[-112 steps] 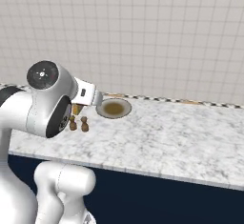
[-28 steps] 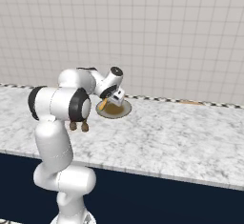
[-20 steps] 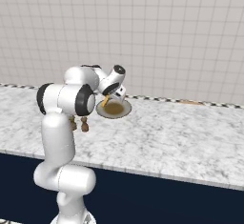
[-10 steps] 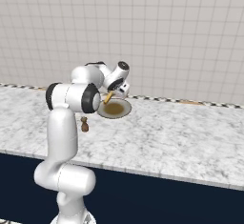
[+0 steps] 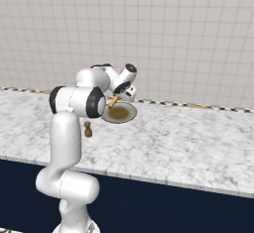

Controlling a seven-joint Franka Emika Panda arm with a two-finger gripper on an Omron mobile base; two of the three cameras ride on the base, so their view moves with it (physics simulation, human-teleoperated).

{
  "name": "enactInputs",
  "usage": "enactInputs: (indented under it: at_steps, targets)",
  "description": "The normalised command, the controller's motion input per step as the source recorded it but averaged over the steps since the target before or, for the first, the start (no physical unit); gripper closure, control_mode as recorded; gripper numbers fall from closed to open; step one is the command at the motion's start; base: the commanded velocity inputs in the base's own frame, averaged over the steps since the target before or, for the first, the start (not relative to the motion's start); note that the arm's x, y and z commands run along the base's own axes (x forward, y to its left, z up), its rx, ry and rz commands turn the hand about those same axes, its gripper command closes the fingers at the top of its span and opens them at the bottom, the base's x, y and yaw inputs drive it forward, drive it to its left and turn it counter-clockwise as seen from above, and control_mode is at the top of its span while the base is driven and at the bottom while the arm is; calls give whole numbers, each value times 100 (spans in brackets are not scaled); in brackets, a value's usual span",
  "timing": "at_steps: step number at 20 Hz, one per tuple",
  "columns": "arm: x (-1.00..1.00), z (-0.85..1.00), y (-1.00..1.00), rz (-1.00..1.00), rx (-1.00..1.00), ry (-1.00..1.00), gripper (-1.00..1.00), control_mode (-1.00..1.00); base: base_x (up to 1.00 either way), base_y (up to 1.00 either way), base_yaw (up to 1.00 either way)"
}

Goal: Start the toaster. Once the lever pops up, take the bread to the plate on the dining counter.

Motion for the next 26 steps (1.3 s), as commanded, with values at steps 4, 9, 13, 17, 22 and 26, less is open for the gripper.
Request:
enactInputs:
  at_steps: [4, 9, 13, 17, 22, 26]
  targets:
    - [-18, -21, 0, 0, 0, -7, 100, -100, 0, 0, 0]
    - [-12, -27, 0, 0, 0, -8, 100, -100, 0, 0, 0]
    - [-9, -20, 0, -1, 0, -2, 100, -100, 0, 0, 0]
    - [-10, -4, 0, 0, 0, 0, -100, -100, 0, 0, 0]
    - [-2, 0, -4, -1, 0, 0, -100, -100, 0, 0, 0]
    - [-14, 0, -30, -5, 0, 0, -100, -100, 0, 0, 0]
